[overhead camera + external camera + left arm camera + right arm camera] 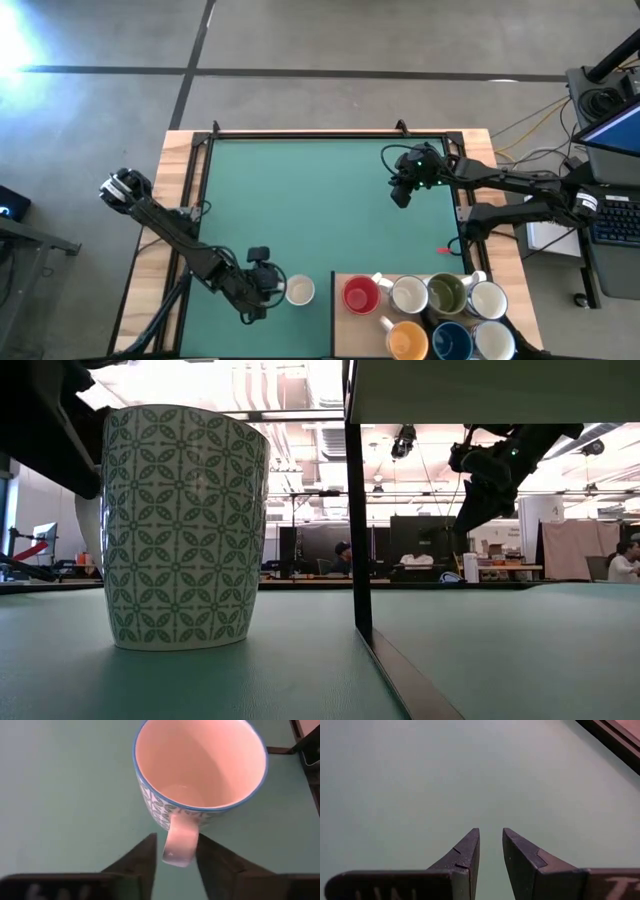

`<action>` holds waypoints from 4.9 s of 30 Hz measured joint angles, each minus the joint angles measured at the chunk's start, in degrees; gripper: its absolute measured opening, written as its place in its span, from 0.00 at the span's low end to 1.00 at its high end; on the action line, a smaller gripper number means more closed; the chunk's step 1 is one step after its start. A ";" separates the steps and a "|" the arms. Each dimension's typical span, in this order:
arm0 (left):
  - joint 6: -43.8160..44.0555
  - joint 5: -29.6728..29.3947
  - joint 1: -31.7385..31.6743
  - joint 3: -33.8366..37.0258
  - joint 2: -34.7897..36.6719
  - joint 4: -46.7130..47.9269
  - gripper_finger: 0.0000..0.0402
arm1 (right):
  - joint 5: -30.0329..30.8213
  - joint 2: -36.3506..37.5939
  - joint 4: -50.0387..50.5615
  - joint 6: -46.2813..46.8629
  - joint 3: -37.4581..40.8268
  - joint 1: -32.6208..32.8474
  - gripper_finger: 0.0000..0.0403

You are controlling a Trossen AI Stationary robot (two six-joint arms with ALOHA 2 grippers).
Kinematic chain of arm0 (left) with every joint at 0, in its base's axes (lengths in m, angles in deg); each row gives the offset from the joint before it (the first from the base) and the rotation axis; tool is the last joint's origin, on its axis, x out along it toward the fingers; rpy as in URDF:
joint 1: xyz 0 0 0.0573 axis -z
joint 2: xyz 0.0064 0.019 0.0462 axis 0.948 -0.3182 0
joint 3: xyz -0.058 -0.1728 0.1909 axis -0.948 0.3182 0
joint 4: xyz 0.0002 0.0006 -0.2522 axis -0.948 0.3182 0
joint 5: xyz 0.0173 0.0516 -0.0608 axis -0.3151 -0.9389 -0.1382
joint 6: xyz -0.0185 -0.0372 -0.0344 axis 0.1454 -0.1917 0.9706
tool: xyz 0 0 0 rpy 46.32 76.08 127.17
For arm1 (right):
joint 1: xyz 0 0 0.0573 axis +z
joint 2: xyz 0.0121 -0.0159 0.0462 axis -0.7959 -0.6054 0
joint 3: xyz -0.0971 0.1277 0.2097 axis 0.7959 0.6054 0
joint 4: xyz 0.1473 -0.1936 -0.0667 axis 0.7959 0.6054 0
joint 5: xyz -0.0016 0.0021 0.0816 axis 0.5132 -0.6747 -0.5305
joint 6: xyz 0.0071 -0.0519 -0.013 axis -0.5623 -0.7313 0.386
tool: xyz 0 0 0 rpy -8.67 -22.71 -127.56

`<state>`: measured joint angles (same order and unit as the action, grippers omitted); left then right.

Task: Place coffee mugs
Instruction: Put the gray patterned mug on the shelf

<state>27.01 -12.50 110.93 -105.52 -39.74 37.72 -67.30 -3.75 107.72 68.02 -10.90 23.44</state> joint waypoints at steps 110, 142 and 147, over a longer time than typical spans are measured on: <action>-15.65 -12.72 4.65 -46.68 -16.19 2.01 0.12 | 0.01 0.00 0.02 0.00 0.00 0.00 0.18; -20.31 -9.50 2.35 -46.88 -21.64 2.25 0.12 | -0.01 0.00 0.01 0.00 0.00 0.01 0.18; -20.60 -9.44 1.99 -46.88 -21.64 3.08 0.13 | -0.01 0.00 0.02 0.00 0.00 0.00 0.18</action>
<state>6.41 -21.94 112.92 -152.40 -61.38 40.80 -67.32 -3.75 107.74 68.02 -10.90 23.44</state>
